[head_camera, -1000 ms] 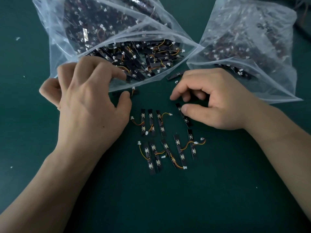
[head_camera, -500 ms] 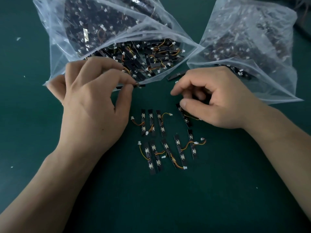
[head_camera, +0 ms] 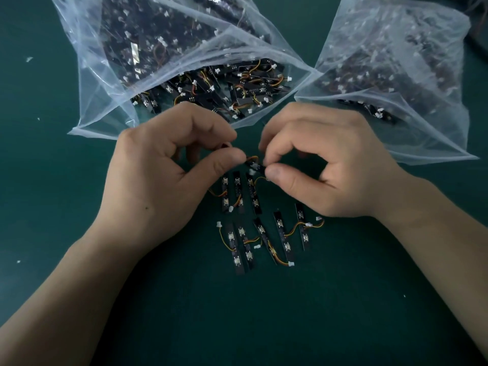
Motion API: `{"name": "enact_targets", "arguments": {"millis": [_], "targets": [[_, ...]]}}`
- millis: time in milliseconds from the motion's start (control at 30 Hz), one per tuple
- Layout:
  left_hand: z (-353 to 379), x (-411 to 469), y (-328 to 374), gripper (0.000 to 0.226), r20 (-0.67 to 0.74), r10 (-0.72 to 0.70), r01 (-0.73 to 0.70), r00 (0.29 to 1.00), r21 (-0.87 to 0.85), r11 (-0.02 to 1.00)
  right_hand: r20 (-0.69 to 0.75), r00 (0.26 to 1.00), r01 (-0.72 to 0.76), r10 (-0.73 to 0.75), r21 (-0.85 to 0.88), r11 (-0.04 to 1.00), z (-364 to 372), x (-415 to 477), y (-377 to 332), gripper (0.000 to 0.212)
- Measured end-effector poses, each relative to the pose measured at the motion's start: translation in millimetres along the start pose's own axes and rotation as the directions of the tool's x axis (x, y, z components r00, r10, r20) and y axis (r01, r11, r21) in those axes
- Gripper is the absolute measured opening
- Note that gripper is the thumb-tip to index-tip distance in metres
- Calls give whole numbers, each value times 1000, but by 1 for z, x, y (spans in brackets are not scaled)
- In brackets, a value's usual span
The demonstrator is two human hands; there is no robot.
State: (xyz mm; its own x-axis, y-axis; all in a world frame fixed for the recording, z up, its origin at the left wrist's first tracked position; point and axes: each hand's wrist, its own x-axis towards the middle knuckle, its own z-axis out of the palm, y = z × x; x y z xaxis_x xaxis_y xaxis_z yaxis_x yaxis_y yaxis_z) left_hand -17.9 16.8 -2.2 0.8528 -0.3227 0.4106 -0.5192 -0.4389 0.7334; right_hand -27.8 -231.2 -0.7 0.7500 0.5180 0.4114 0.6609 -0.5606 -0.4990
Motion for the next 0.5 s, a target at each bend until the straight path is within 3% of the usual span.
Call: {"name": "enact_targets", "arguments": {"millis": [167, 300, 500], "targets": [[-3, 0, 2, 10, -13, -2, 1, 1000, -71, 997, 43, 999, -28, 28, 6, 1000, -1, 0, -6, 36], [0, 0, 4, 19, 44, -3, 6, 999, -71, 997, 9, 1000, 26, -25, -136, 990, 2, 2, -5, 28], [0, 1, 2, 27, 76, -51, 61, 996, -131, 989, -13, 999, 32, -34, -112, 993, 3, 3, -3, 24]]}}
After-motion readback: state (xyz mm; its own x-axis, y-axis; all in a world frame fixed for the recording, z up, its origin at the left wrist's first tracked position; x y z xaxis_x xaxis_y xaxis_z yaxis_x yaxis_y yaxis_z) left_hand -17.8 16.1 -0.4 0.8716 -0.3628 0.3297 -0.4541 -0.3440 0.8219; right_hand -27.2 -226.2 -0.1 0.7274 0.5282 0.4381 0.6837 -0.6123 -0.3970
